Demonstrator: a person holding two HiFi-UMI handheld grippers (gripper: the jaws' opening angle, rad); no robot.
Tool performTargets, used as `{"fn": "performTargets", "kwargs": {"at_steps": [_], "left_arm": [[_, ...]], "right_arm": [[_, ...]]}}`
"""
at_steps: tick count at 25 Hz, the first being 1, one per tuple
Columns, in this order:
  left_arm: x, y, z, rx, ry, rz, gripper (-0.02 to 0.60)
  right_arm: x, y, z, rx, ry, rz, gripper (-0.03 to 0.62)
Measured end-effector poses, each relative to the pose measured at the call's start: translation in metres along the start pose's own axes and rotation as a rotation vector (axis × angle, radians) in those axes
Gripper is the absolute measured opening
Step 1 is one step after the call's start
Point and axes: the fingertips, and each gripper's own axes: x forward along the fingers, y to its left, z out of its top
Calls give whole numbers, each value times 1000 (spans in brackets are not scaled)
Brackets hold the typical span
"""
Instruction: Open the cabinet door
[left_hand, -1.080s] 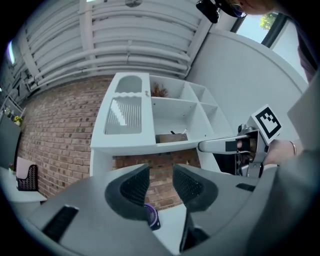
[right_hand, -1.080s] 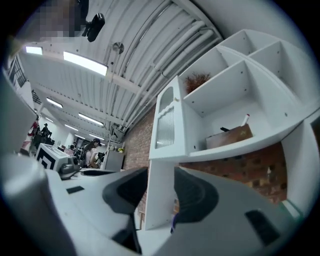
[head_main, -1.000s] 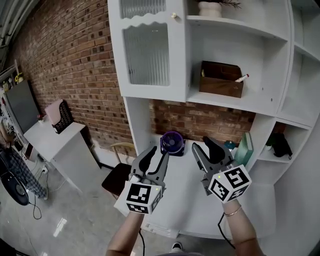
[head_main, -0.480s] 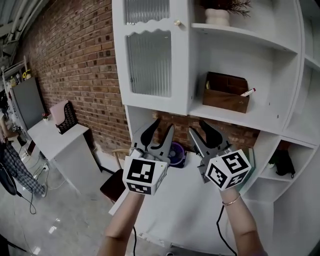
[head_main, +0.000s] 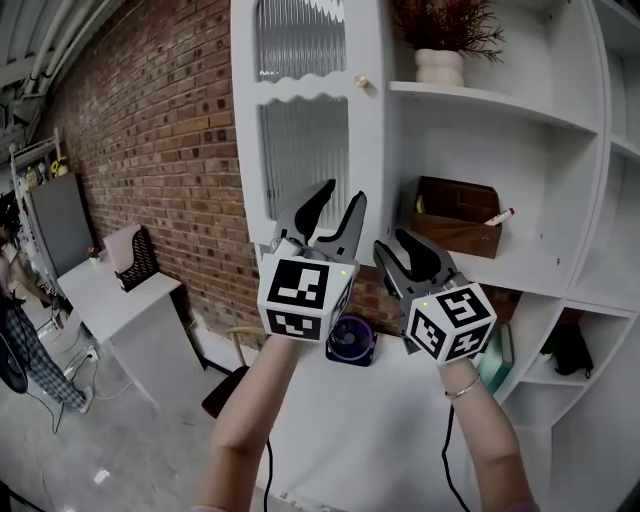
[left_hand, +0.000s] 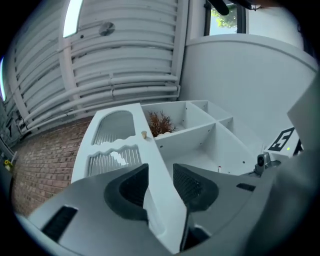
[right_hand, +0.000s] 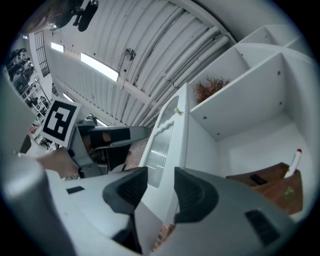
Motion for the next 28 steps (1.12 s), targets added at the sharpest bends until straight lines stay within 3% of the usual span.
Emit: {"fn": "performTargets", "kwargs": {"at_steps": [14, 28], "left_arm": [[83, 48, 49, 21, -79, 3, 158], [140, 51, 76, 116, -48, 5, 167]], "right_arm": [[46, -13, 28, -99, -29, -42, 158], [58, -30, 47, -118, -56, -94, 158]]}}
